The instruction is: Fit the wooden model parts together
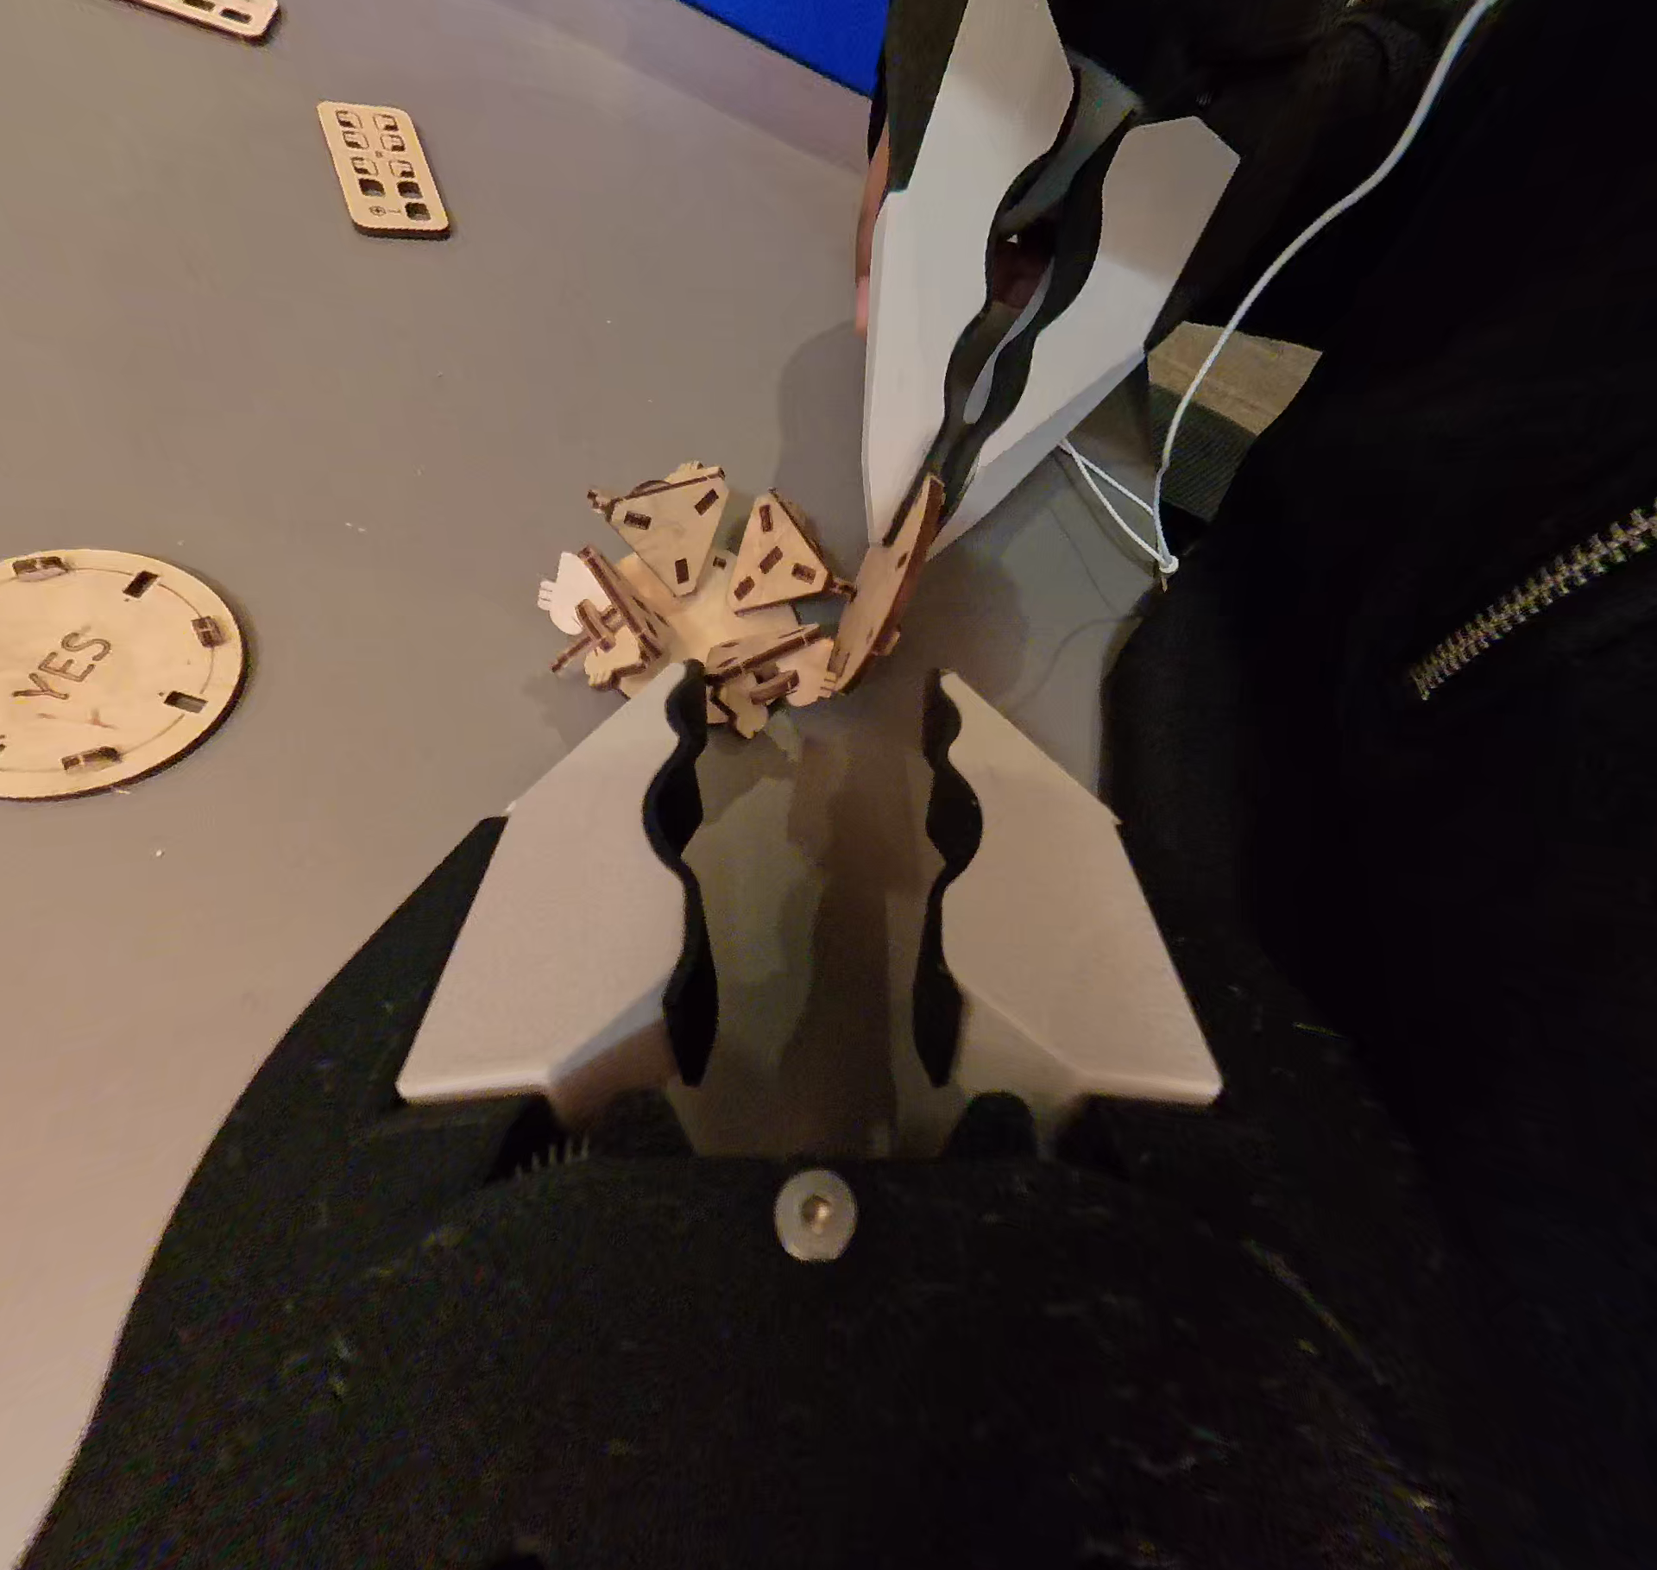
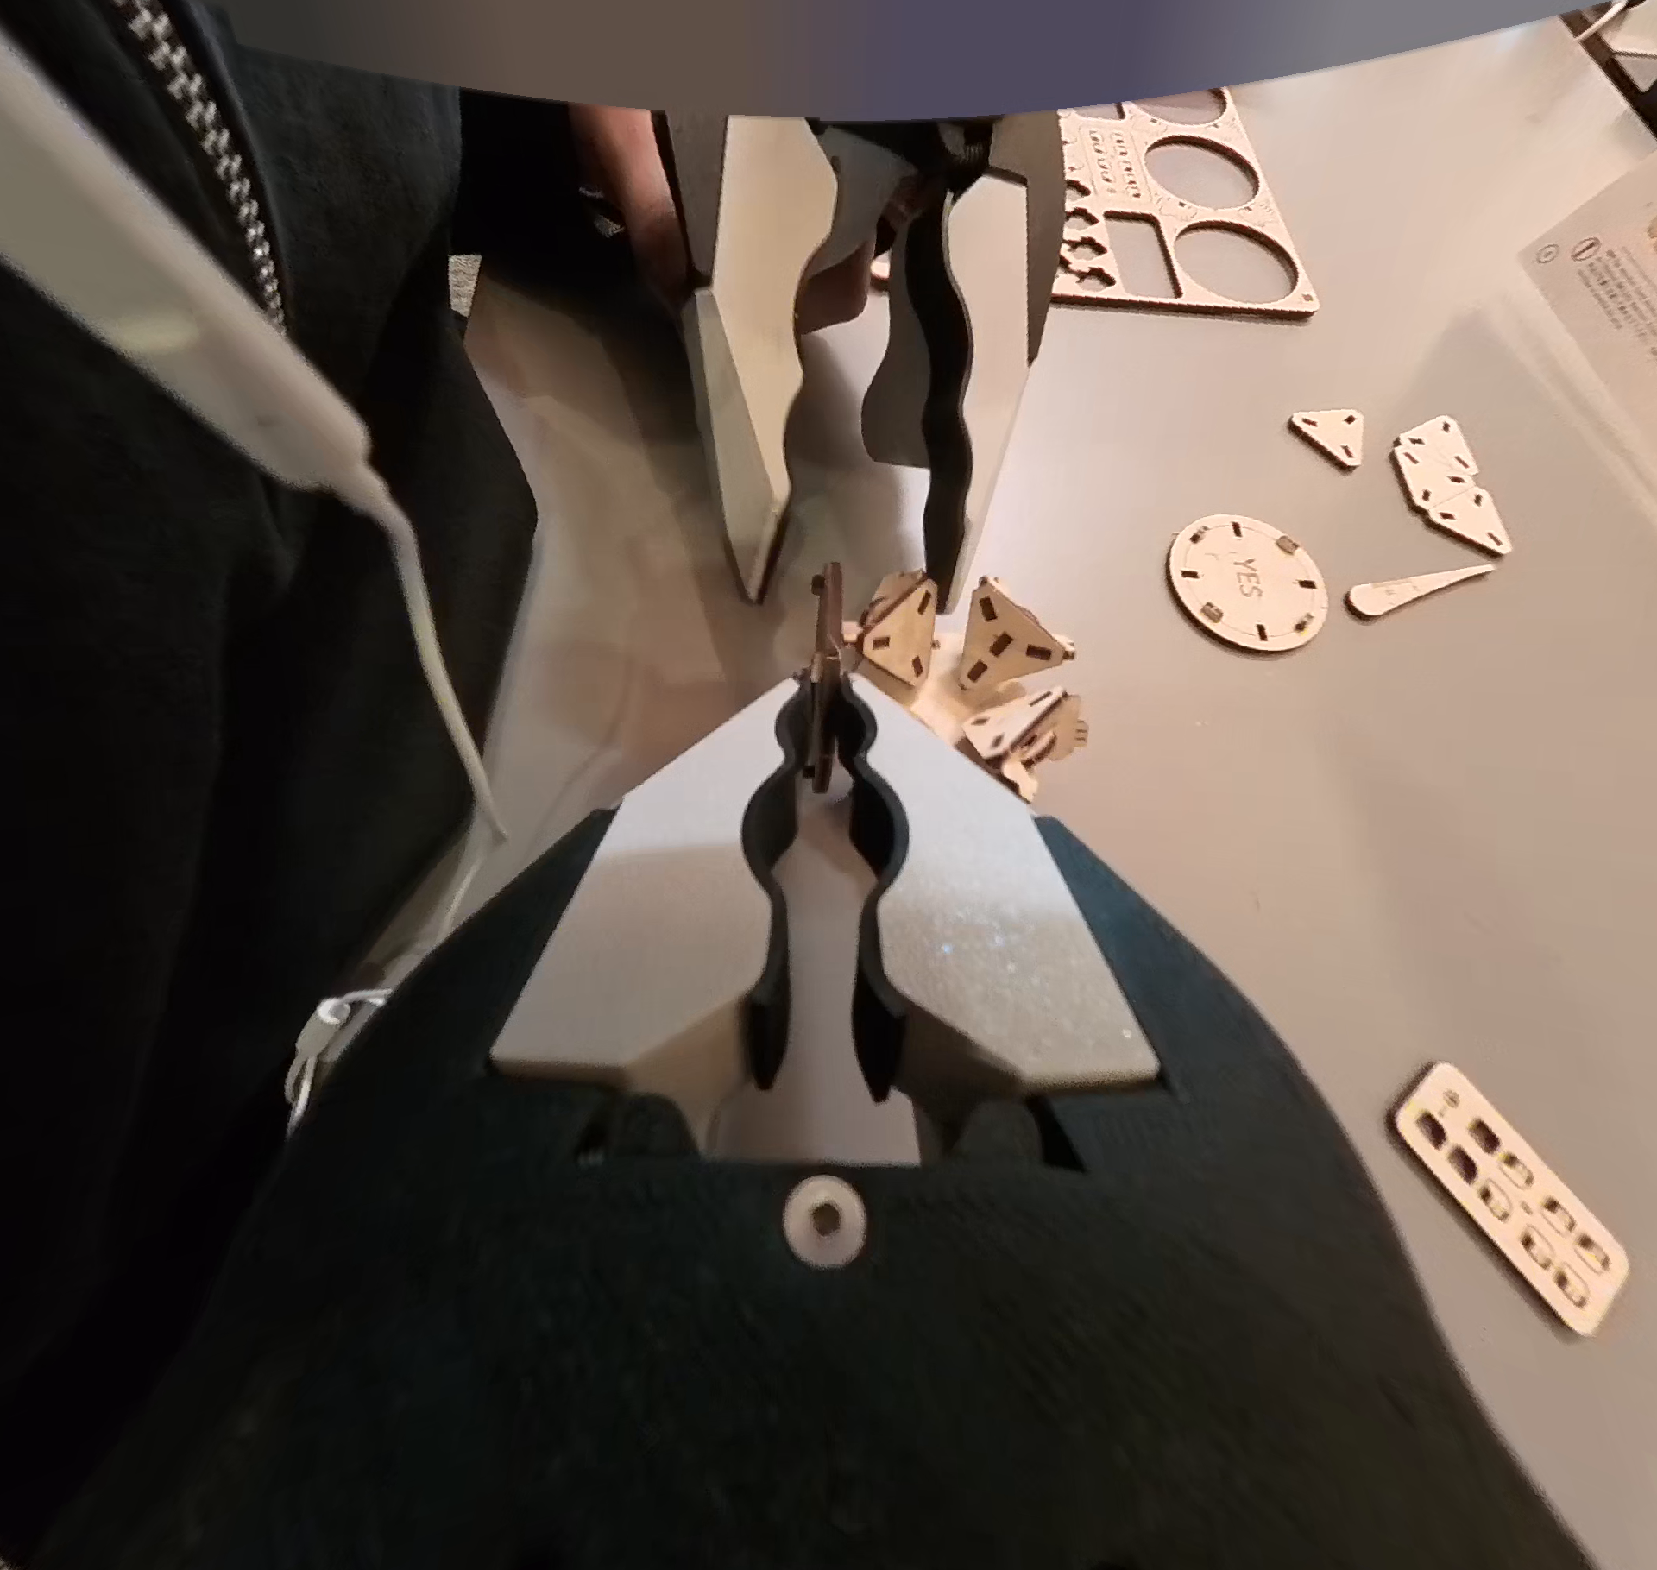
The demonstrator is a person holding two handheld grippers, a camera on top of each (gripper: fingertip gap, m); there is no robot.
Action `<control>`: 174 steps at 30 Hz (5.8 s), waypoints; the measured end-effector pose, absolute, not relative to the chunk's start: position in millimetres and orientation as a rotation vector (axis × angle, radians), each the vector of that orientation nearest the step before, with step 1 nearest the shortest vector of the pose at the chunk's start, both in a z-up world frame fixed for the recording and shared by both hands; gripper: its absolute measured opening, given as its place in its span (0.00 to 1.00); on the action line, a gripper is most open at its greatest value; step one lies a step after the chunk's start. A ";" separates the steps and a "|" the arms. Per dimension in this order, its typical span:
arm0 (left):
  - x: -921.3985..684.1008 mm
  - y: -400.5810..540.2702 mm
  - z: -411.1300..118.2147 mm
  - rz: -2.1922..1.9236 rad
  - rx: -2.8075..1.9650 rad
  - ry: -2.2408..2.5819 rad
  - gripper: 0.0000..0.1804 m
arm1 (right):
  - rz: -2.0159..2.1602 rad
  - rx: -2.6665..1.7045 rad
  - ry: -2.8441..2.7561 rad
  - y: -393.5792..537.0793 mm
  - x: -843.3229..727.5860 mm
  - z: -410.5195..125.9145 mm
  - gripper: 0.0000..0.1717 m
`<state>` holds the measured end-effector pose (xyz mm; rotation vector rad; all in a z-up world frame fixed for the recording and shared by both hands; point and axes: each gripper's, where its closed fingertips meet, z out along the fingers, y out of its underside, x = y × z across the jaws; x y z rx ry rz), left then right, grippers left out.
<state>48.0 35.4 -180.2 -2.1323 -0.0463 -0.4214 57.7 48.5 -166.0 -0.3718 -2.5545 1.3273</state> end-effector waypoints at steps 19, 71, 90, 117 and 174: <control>43.3 38.1 -184.4 -0.390 -2.157 -0.079 0.18 | 1.332 -0.391 -2.573 47.1 55.6 -169.1 0.01; 39.7 51.1 -187.3 -0.382 -2.184 -0.007 0.26 | 1.367 -0.334 -2.567 51.8 47.6 -168.9 0.01; 39.0 57.6 -190.1 -0.423 -2.202 0.022 0.20 | 1.394 -0.364 -2.553 58.6 48.2 -168.6 0.01; 37.5 59.2 -191.1 -0.413 -2.211 0.024 0.18 | 1.417 -0.351 -2.559 63.5 47.2 -167.0 0.01; 36.3 61.4 -198.1 -0.309 -2.263 0.064 0.14 | 1.198 -0.683 -2.590 77.6 43.8 -204.9 0.50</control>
